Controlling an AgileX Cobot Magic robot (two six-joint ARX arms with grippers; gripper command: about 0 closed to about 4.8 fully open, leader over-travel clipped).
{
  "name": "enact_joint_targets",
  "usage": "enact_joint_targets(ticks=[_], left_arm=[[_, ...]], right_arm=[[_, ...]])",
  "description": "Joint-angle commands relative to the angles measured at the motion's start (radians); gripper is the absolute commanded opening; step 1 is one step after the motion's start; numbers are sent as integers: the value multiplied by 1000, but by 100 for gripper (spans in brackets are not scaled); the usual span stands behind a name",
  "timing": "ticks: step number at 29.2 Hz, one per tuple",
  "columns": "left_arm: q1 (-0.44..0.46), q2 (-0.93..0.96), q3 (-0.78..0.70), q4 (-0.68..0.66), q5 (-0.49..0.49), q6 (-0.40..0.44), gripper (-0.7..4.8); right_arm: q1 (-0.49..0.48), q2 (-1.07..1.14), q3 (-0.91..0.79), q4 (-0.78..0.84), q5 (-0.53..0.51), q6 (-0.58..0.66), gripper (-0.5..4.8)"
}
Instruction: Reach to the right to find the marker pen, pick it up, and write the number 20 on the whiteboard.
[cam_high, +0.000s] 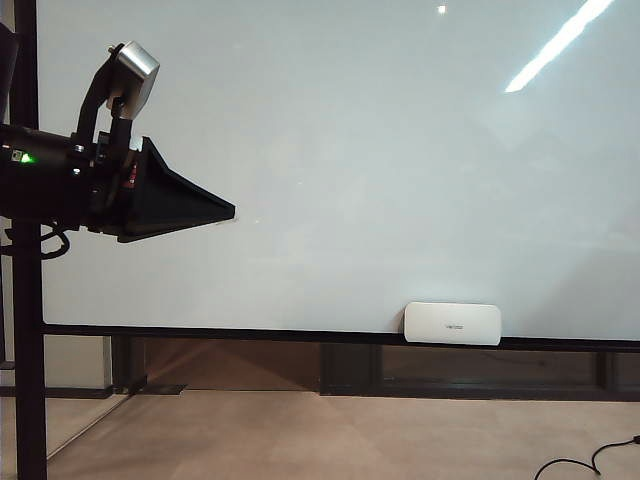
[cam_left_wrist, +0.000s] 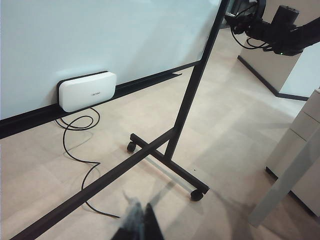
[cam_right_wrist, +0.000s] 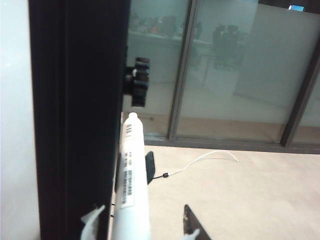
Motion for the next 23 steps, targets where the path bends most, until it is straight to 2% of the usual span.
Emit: enact_joint_targets(ticks=[1, 4, 6, 10, 14, 18, 20, 23], left_arm=[[0, -2, 6, 7, 2, 4, -5], [0, -2, 6, 7, -5, 4, -5], [0, -2, 6, 7, -5, 3, -5], [-1, -2, 6, 6, 18, -4, -5], [-1, -2, 6, 6, 18, -4, -5], [-1, -3, 6, 7, 18, -10, -5], [-1, -3, 7, 16, 26, -29, -5], [-1, -5, 7, 50, 41, -63, -5]], right_arm=[[0, -5, 10, 10, 9, -3, 140], [0, -5, 11, 1, 8, -5, 31], [0, -5, 11, -4, 17, -5, 2], [-5, -12, 10, 8, 37, 21, -1], [-9, -46, 8, 11, 83, 184, -2], [-13, -98, 6, -8, 136, 288, -2], [-13, -161, 5, -125, 137, 320, -2], [-10, -238, 5, -277, 198, 305, -2]])
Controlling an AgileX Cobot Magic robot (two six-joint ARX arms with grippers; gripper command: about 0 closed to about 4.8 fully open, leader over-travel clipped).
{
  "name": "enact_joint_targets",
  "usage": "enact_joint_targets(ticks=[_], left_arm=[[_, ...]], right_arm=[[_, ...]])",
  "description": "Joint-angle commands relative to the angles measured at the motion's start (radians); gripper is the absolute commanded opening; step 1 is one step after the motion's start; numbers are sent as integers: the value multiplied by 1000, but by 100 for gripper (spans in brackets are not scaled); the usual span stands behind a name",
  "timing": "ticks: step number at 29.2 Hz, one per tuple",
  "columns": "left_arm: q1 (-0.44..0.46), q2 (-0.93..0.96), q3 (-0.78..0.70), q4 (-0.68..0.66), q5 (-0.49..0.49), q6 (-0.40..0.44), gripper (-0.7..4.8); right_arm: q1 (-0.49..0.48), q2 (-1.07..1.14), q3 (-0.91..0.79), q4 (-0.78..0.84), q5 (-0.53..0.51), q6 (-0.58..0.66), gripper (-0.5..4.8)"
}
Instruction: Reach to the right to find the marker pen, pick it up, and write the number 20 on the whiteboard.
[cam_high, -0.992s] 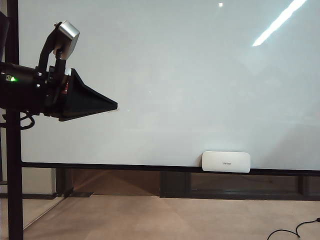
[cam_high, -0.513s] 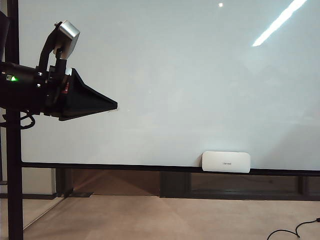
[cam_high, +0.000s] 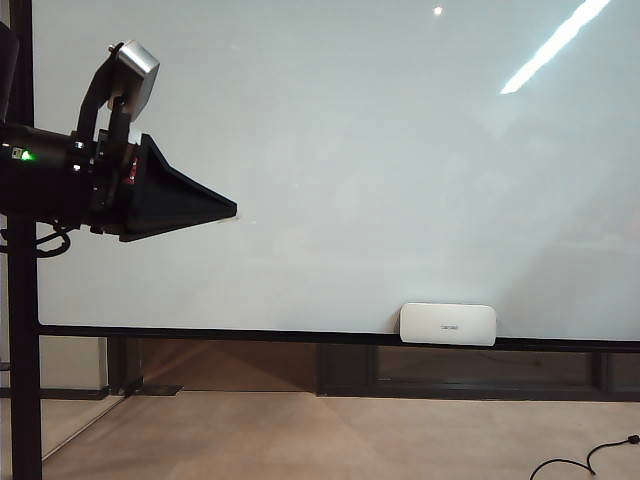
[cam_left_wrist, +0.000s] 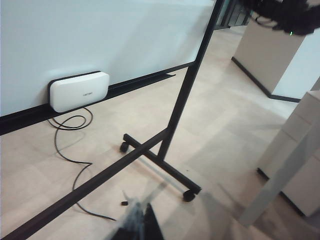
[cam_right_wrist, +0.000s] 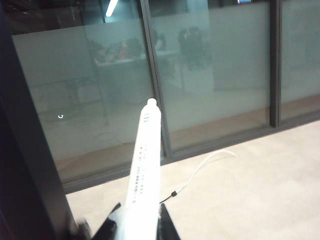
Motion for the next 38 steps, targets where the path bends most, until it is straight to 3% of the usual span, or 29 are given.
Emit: enact_joint_targets(ticks=[1, 6, 11, 17, 22, 25, 28, 34, 38], left_arm=[[-1, -10, 4, 59, 21, -50, -5], [-1, -55, 4, 69, 21, -84, -5], [-1, -150, 4, 62, 21, -111, -5], [0, -246, 4, -59, 8, -111, -5], [0, -297, 3, -156, -105, -73, -5], [0, -308, 5, -149, -236, -12, -5], [0, -308, 21, -143, -316, -14, -5], [0, -325, 93, -107, -303, -9, -5], [0, -363, 143, -103, -303, -10, -5]], right_arm=[[3, -78, 4, -152, 66, -5, -2], [3, -192, 4, -283, 91, -7, -2], [3, -349, 4, -448, 199, -52, -2], [6, -515, 4, -660, 230, -85, -2], [10, -659, 5, -732, 267, -58, -2], [10, -754, 5, -783, 264, -34, -2], [10, -832, 5, -853, 254, -4, -2], [48, -958, 5, -929, 219, 46, -2], [122, -1020, 5, -954, 217, 57, -2]])
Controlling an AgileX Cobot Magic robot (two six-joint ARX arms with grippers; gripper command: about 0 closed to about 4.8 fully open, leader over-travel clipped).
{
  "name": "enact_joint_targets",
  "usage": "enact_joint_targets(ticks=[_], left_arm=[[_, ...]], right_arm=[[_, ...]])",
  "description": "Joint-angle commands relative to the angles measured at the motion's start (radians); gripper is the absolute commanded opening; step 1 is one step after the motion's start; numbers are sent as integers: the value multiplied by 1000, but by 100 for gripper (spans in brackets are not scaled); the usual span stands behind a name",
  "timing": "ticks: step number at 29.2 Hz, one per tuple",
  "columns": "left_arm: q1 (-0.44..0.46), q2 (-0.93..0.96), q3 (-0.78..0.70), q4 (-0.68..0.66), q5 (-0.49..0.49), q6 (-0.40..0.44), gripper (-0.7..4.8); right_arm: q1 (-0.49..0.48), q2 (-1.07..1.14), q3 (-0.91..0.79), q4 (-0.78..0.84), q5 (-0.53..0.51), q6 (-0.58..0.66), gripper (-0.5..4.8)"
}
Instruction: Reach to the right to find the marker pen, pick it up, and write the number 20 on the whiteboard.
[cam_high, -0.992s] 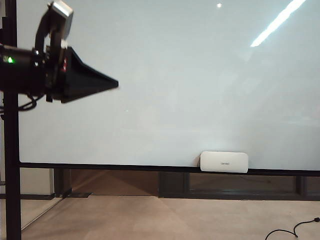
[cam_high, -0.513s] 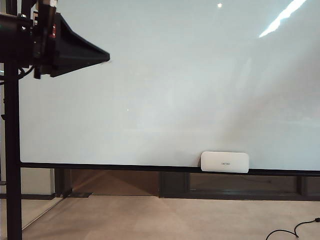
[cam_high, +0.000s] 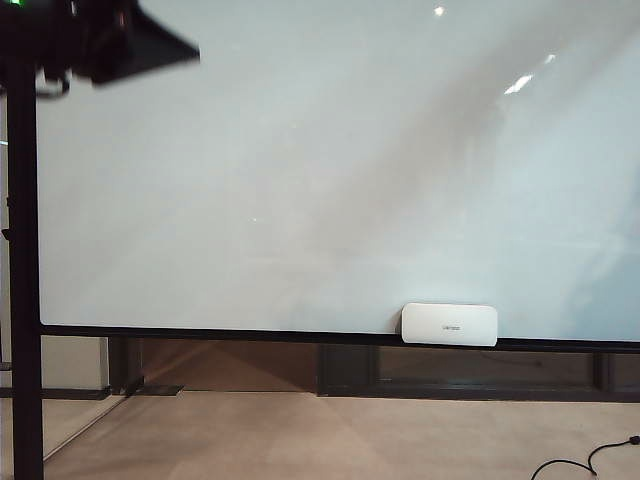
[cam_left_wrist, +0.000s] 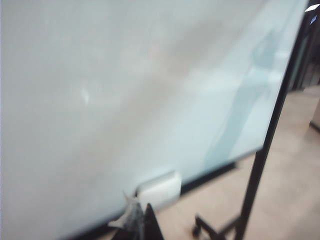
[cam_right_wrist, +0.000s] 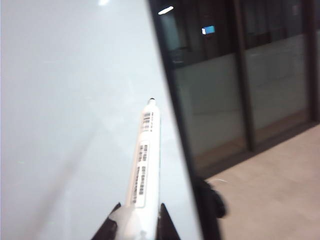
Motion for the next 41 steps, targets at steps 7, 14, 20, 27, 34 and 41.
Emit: enact_joint_targets(ticks=[7, 14, 20, 27, 34, 41], left_arm=[[0, -144, 100, -120, -7, 4, -5], [0, -350, 126, -397, -107, 113, -5], [0, -484, 127, -475, -125, 132, -5], [0, -517, 127, -548, -183, 235, -5], [0, -504, 127, -569, -309, 332, -5], [8, -427, 128, -508, -304, 336, -5]], right_arm=[[291, -116, 7, -153, -10, 11, -2], [682, -126, 1, -305, -147, -294, -1], [955, -108, -106, -211, -177, -433, -2], [1097, -101, -444, 279, -82, -434, -2], [1146, -36, -698, 718, 24, -415, -2], [1191, 83, -662, 799, 158, -404, -2]])
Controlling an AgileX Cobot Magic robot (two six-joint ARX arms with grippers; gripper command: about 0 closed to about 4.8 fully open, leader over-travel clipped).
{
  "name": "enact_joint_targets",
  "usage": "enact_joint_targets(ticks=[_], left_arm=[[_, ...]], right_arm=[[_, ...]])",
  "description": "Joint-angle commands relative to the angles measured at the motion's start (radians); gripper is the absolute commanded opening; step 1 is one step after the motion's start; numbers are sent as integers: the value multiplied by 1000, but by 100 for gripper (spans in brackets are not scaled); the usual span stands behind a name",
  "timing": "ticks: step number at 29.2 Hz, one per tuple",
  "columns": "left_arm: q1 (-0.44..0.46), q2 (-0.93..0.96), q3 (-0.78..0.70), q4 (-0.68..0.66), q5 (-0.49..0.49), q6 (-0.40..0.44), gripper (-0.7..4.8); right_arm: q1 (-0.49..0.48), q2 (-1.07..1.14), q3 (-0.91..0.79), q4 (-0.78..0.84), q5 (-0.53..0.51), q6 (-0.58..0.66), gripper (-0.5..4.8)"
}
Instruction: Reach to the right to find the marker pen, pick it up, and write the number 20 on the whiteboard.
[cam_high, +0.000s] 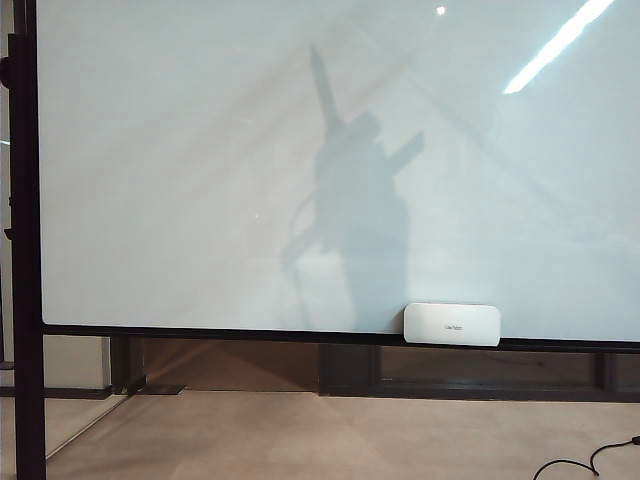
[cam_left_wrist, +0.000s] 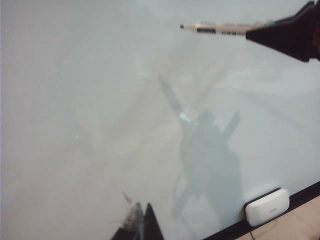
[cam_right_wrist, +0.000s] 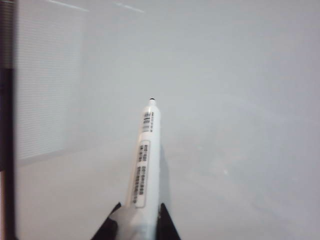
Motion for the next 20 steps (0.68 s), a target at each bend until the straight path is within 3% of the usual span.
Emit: enact_joint_targets(ticks=[1, 3, 5, 9, 13, 20], left_arm=[[7, 37, 8, 48, 4, -2, -5], [5, 53, 12, 78, 70, -36, -5], [5, 54, 21, 95, 76, -79, -5], [5, 44, 51, 92, 75, -84, -5], [5, 39, 77, 94, 179, -105, -5], [5, 39, 96, 46, 179, -118, -5]], right_arm=[[21, 29, 43, 3, 114, 0, -2], [32, 47, 68, -9, 145, -3, -2], [33, 61, 92, -8, 166, -3, -2], [33, 82, 180, -95, 180, -3, -2], [33, 103, 278, -179, 197, -7, -2], [58, 102, 311, -205, 256, -29, -2]])
